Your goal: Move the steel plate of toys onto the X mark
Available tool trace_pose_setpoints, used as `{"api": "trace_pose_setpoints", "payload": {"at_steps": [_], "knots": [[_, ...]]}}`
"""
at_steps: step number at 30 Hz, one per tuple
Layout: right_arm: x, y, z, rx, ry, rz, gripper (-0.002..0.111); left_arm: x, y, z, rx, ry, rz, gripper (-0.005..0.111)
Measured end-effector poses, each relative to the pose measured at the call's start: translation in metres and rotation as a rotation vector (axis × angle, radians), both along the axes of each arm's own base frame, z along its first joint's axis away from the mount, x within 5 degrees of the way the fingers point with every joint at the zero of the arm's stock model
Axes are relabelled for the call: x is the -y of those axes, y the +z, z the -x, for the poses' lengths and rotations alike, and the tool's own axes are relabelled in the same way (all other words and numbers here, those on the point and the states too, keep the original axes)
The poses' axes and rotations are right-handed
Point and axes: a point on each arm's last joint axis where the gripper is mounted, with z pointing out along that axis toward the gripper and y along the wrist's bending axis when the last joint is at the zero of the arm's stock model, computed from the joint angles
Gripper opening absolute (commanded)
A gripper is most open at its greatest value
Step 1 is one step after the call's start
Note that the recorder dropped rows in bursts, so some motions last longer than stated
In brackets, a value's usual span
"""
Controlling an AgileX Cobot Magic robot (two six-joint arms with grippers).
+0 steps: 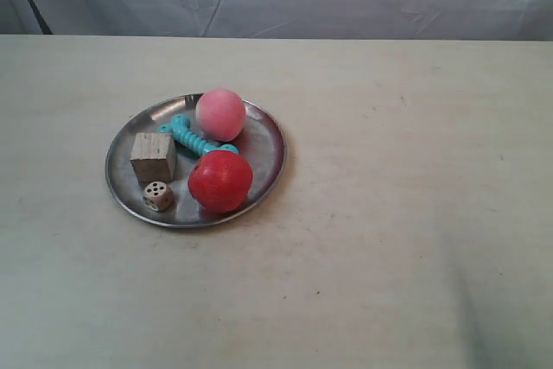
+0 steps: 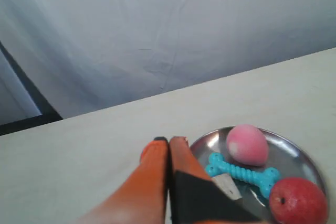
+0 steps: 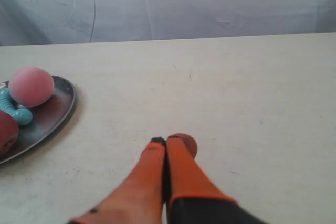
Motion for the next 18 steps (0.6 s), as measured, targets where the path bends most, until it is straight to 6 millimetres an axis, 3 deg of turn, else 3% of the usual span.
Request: {"api": "trace_pose_setpoints", "payload": {"at_steps": [3, 6, 13, 18], "knots": [[0.000, 0.000, 0.000, 0.000, 0.000, 0.000, -0.001, -0.007, -0.008, 0.011, 0.035, 0.070, 0.034, 0.000], [0.000, 0.000, 0.000, 0.000, 0.000, 0.000, -0.001, -0.012, -0.030, 0.018, 0.054, 0.139, 0.091, 0.000], [0.000, 0.000, 0.000, 0.001, 0.000, 0.000, -0.001, -0.018, -0.109, 0.028, 0.019, 0.212, 0.120, 0.000], [0.000, 0.000, 0.000, 0.001, 0.000, 0.000, -0.001, -0.020, -0.152, 0.039, 0.047, 0.240, 0.141, 0.000]]}}
